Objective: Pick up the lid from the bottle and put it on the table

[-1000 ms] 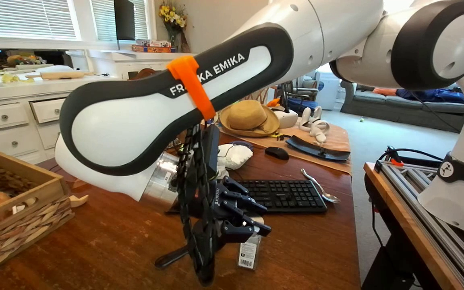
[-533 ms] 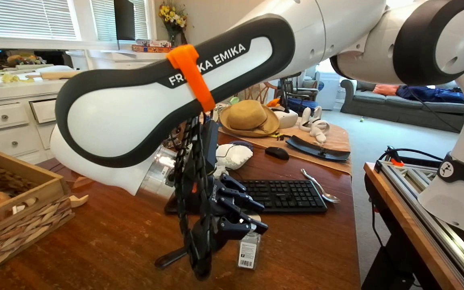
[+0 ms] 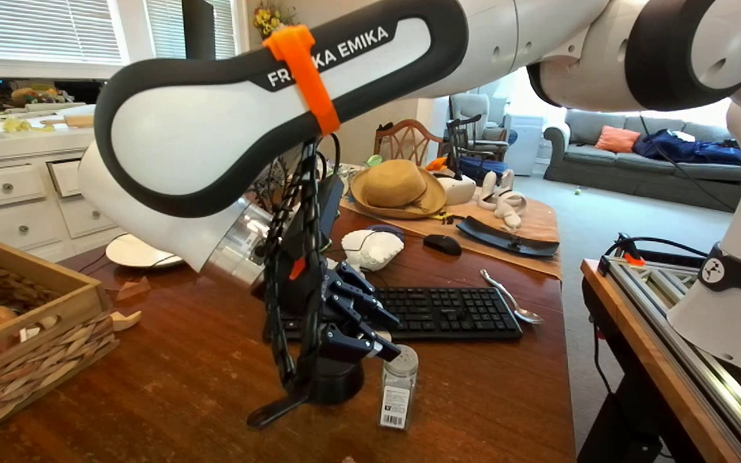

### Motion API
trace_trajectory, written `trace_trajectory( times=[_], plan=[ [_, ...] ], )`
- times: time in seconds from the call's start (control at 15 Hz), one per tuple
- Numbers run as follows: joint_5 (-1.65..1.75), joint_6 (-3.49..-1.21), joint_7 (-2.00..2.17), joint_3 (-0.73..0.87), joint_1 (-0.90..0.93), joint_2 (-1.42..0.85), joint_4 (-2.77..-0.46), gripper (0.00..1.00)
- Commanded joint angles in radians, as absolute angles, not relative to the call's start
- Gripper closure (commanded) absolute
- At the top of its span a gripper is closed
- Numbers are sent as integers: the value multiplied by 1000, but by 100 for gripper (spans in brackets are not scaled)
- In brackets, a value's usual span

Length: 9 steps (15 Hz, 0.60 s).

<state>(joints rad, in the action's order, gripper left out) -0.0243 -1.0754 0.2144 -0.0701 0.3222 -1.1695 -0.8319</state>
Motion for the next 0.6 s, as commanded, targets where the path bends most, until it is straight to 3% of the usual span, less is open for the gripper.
trace_trajectory(
  times=[0.0, 0.53],
  plan=[
    [-53, -1158, 212, -73, 279, -1094, -945, 80],
    [-76, -1246, 143, -75, 161, -1029, -1044, 80]
  ],
)
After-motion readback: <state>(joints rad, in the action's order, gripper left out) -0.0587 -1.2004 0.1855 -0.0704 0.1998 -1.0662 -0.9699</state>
